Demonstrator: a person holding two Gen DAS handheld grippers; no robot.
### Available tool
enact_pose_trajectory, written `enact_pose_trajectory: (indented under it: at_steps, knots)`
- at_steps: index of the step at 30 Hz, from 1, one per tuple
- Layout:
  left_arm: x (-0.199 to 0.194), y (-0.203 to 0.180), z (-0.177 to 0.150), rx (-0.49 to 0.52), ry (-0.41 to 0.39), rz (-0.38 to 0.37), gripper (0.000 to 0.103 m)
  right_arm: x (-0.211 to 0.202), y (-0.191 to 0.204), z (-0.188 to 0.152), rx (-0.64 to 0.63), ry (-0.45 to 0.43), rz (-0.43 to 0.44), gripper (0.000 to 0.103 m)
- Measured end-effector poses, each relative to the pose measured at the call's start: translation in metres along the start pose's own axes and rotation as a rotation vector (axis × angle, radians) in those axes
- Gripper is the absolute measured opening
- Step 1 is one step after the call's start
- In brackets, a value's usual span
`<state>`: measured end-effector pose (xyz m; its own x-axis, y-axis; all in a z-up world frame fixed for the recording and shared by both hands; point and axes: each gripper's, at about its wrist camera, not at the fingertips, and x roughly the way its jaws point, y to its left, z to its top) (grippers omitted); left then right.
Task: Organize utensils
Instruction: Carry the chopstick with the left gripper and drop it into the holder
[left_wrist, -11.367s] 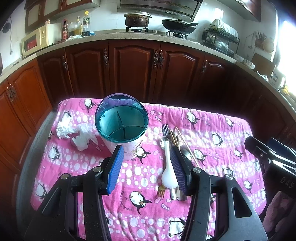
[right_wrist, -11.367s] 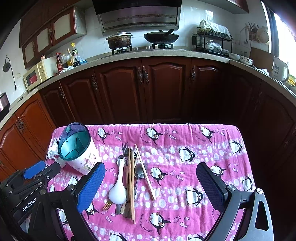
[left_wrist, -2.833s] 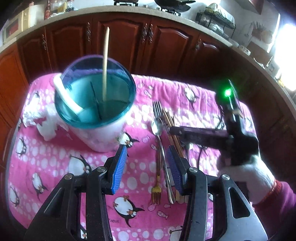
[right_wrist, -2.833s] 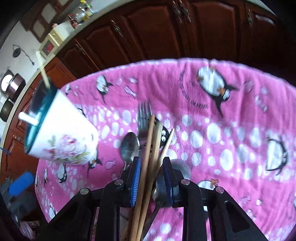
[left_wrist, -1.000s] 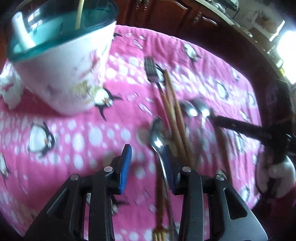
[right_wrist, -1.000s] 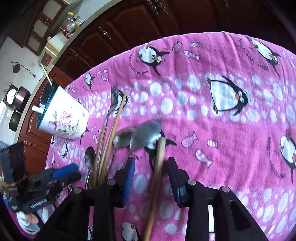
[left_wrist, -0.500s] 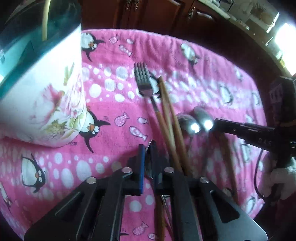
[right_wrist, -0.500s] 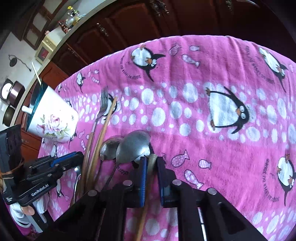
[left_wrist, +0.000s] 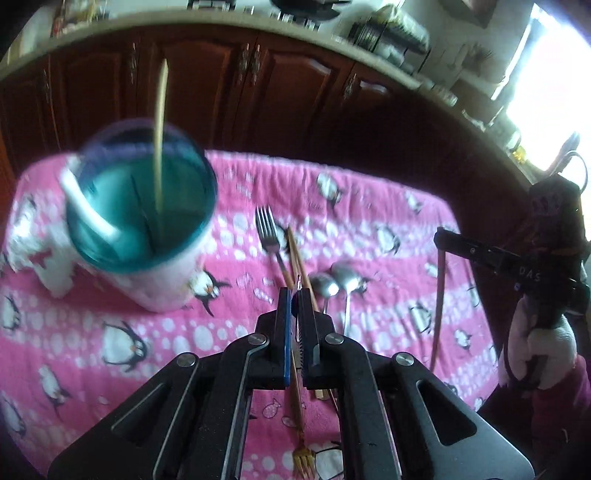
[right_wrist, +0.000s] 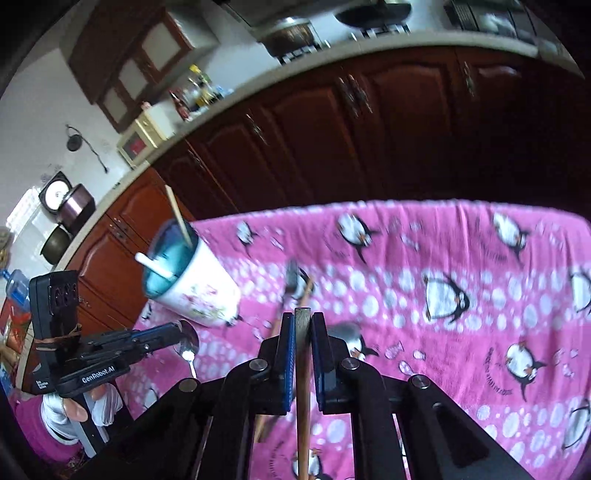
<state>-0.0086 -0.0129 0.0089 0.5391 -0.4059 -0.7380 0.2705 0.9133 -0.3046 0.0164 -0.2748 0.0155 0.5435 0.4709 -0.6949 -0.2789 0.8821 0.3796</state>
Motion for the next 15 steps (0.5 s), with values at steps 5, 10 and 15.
enact_pose_trajectory:
  at_steps: [5, 10, 15]
  knots:
    - [-0.034, -0.005, 0.011, 0.026, -0.08, -0.005, 0.002, -0.026, 0.019, 0.012, -0.038, -0.058, 0.003, 0.008]
    - [-0.077, 0.003, 0.032, 0.019, -0.156, -0.018, 0.002, -0.044, 0.045, 0.037, -0.079, -0.119, 0.033, 0.008]
    - [-0.119, 0.012, 0.058, 0.03, -0.243, 0.007, 0.002, -0.056, 0.08, 0.071, -0.12, -0.205, 0.077, 0.008]
